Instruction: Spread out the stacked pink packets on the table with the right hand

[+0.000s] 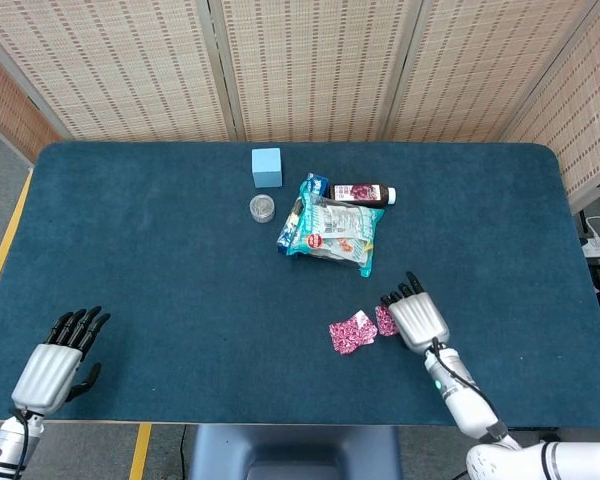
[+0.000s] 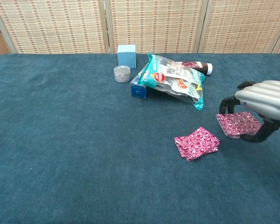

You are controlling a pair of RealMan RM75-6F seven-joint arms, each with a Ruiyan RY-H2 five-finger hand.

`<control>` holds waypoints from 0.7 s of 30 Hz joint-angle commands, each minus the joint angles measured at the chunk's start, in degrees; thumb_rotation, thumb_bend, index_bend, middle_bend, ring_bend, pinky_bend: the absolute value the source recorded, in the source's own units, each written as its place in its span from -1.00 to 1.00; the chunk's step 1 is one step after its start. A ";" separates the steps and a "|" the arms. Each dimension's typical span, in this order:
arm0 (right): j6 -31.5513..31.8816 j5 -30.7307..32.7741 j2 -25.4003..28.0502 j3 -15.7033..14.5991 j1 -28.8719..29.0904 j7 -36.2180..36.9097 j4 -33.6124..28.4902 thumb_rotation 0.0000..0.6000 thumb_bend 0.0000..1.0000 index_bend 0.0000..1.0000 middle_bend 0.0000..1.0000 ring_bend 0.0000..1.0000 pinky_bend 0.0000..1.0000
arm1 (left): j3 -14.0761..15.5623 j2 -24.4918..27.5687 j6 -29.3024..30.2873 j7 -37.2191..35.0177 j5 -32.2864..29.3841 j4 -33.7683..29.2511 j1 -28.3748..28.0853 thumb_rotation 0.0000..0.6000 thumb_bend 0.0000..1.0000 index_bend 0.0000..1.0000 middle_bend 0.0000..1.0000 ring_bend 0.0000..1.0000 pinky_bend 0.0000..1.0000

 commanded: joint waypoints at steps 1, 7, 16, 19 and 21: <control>0.41 -5.72 2.25 -4.38 -2.10 0.62 -3.17 1.00 -0.51 0.37 -0.10 -0.63 -1.00 | 0.12 0.02 0.12 0.03 0.18 -0.02 0.07 1.00 -0.11 -1.00 -1.00 -1.00 -0.82; 0.28 -12.43 1.43 -9.39 -5.02 0.57 -1.65 1.00 -0.52 0.37 -0.10 -0.63 -1.00 | 0.12 0.10 0.63 -0.24 0.49 -0.02 0.22 1.00 -0.11 -1.00 -1.00 -1.00 -0.82; -2.23 -13.86 -0.27 -10.12 -6.34 -1.65 2.48 1.00 -0.52 -0.21 -0.30 -0.78 -1.00 | 0.09 0.04 1.95 -1.75 1.81 0.92 0.30 1.00 -0.11 -1.00 -1.00 -1.00 -0.82; -4.28 -11.52 0.50 -9.80 -5.68 -4.35 1.53 1.00 -0.52 -0.93 -0.76 -0.99 -1.00 | 0.02 0.05 1.82 -1.95 1.53 1.02 0.31 1.00 -0.11 -1.00 -1.00 -1.00 -0.82; -4.30 -11.47 0.69 -9.66 -5.78 -4.78 1.26 1.00 -0.52 -1.00 -0.87 -1.00 -1.00 | 0.00 0.06 1.77 -1.97 1.38 0.97 0.34 1.00 -0.11 -1.00 -1.00 -1.00 -0.82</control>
